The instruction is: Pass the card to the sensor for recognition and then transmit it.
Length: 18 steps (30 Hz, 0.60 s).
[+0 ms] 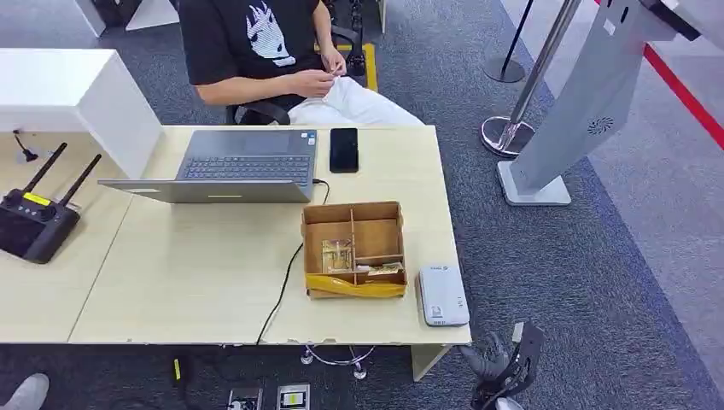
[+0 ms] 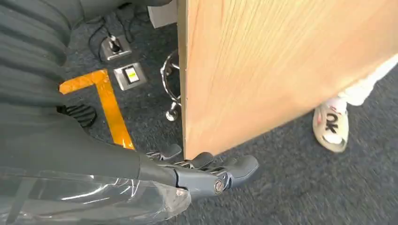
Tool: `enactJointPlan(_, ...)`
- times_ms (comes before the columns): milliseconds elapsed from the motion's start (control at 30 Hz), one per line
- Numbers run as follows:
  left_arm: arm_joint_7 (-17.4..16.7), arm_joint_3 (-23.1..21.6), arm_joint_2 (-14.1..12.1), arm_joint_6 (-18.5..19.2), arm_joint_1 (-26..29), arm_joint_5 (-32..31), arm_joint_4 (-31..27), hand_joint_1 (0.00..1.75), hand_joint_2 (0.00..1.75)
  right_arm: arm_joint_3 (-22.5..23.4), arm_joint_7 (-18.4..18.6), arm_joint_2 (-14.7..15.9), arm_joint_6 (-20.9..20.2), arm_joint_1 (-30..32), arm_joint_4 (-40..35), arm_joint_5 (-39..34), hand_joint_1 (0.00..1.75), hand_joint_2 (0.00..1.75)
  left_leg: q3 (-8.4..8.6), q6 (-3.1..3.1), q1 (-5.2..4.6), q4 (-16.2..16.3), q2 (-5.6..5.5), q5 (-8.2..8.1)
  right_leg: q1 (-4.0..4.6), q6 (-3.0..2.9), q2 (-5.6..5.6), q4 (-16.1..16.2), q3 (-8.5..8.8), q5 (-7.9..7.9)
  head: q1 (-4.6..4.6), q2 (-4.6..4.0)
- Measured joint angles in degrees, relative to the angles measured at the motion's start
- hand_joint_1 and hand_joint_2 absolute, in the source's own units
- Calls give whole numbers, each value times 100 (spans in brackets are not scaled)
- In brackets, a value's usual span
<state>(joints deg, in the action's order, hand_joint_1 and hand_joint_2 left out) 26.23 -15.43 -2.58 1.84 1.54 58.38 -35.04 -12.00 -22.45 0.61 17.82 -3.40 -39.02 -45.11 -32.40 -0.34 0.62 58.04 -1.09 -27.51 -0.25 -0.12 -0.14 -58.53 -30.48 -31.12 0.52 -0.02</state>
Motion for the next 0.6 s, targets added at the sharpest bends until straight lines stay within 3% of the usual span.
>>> enactJointPlan(233,149,-409,-44,-20,-61,455,-118,0,175,140,-11,0,660,268,-712,20,0,175,-143,28,-43,0,-68,61,-44,42,-63,-19,-130,28,0,0)
enactJointPlan(367,192,-492,-57,-15,-89,621,-120,0,175,427,-37,4,876,53,-1060,144,0,175,-122,33,-46,0,24,61,-48,50,28,-10,-143,60,4,0)
enactJointPlan(500,262,-750,-77,-4,-173,837,-168,0,175,875,57,31,1178,2,-1510,186,0,175,-98,38,-47,1,25,58,-49,54,27,-1,-121,63,-2,0)
enactJointPlan(600,343,-935,-103,2,-199,1060,-214,0,175,1157,98,258,1261,-2,-1742,-94,0,175,-95,39,-46,1,26,59,-48,60,28,-1,-118,68,2,0)
